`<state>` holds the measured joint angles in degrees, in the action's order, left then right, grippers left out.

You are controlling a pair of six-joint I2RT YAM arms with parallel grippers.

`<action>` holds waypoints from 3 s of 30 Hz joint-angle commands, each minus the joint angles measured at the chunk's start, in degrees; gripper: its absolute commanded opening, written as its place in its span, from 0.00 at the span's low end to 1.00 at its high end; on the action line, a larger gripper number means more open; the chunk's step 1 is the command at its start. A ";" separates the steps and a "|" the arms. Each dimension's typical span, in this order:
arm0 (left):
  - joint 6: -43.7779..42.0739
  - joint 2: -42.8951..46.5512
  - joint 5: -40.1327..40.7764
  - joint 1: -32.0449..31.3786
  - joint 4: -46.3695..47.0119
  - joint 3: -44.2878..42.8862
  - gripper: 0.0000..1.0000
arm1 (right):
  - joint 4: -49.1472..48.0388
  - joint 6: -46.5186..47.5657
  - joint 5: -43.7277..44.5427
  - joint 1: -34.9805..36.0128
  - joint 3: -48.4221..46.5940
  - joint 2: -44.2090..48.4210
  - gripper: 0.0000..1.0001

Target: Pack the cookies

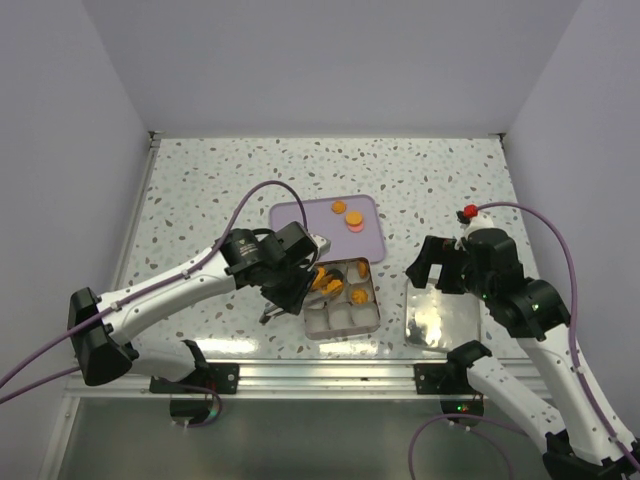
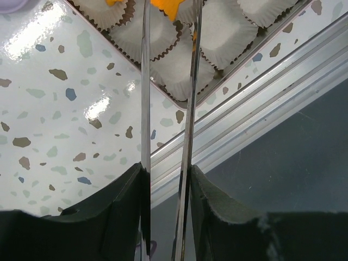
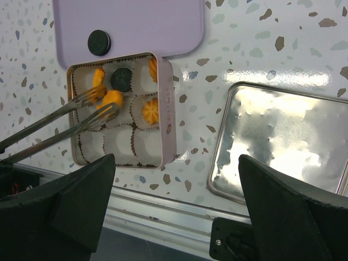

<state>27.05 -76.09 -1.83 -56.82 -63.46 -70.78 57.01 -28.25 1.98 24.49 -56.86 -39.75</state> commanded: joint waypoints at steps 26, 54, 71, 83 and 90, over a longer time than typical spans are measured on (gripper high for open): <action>1.43 -0.46 4.98 -0.40 -1.93 -10.86 0.47 | -0.76 0.13 -0.31 0.30 -0.27 0.20 0.99; -5.95 -29.72 5.96 11.03 4.83 -34.33 0.47 | 0.91 0.65 3.56 0.38 -2.29 -0.59 0.99; -6.31 -38.07 3.58 14.01 6.95 -38.55 0.49 | 0.20 1.97 3.73 0.38 -2.29 -2.79 0.99; -6.31 -41.50 2.09 16.21 6.68 -43.38 0.51 | -0.59 2.41 3.65 0.29 -1.94 -3.67 0.99; -5.78 -43.08 0.07 17.09 6.77 -45.32 0.52 | -0.68 2.41 3.73 0.29 -1.85 -3.76 0.99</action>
<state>21.69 -118.63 -0.56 -40.45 -58.85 -113.06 57.80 -26.72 4.99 24.49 -57.10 -43.18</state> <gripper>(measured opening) 0.516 0.986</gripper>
